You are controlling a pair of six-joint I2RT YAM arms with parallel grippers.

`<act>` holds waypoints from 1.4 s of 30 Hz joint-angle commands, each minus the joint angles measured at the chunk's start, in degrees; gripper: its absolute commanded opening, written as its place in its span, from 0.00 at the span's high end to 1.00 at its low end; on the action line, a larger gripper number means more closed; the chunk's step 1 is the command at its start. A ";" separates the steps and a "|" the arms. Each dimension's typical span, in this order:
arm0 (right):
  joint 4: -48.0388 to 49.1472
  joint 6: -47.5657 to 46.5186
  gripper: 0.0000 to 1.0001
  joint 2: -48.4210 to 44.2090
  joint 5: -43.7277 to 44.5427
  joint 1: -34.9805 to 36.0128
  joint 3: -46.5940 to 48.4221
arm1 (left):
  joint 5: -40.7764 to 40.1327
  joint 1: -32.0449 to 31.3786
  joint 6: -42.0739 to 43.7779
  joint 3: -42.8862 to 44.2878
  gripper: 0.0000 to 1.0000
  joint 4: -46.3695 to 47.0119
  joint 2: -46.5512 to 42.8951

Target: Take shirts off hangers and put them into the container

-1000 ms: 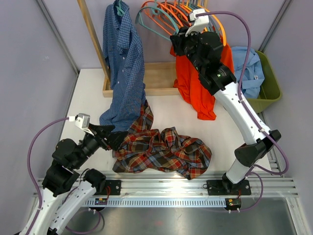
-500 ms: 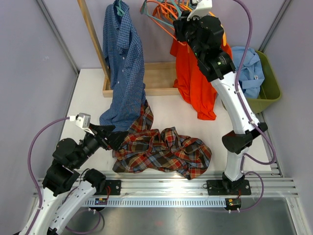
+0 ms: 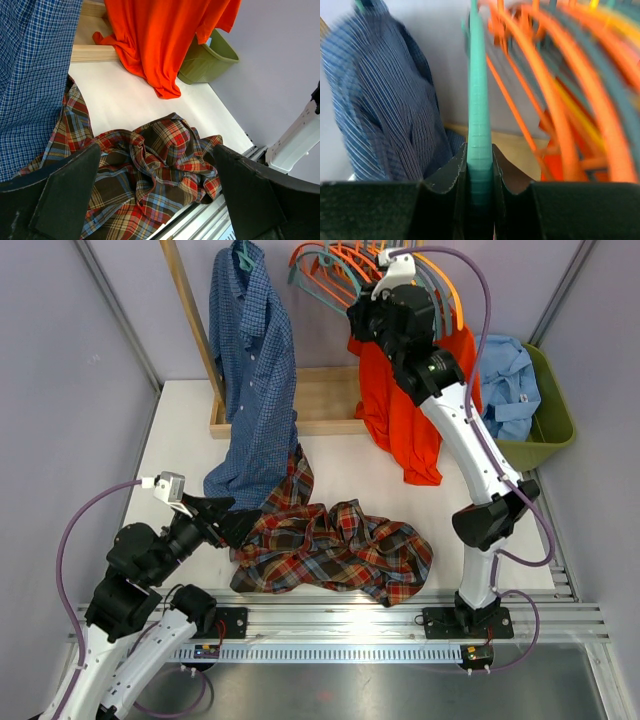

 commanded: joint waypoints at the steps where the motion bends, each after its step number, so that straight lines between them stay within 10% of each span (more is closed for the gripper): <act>1: 3.98 2.30 1.00 -5.44 -2.81 -0.60 -9.10 | 0.80 0.10 0.14 2.24 0.01 1.15 -0.43; 7: 6.11 2.31 1.00 -9.50 -2.02 -0.51 -18.26 | 1.24 0.10 0.05 1.80 0.01 1.77 0.09; 9: 5.23 2.22 0.49 -10.29 -2.55 -0.34 -20.80 | 1.42 0.10 -0.04 1.88 0.01 1.86 0.36; 13: 6.63 2.22 0.00 -17.13 -1.60 2.29 -30.46 | 1.15 0.10 -0.13 1.62 0.01 2.21 0.18; 24: 7.78 13.17 0.00 -38.32 16.34 30.31 -71.16 | 1.06 0.10 -0.83 -1.36 0.01 3.26 0.27; 42: 1.53 48.26 0.00 -36.33 20.30 39.21 -97.98 | 2.74 0.10 -3.20 -6.29 0.01 7.04 0.89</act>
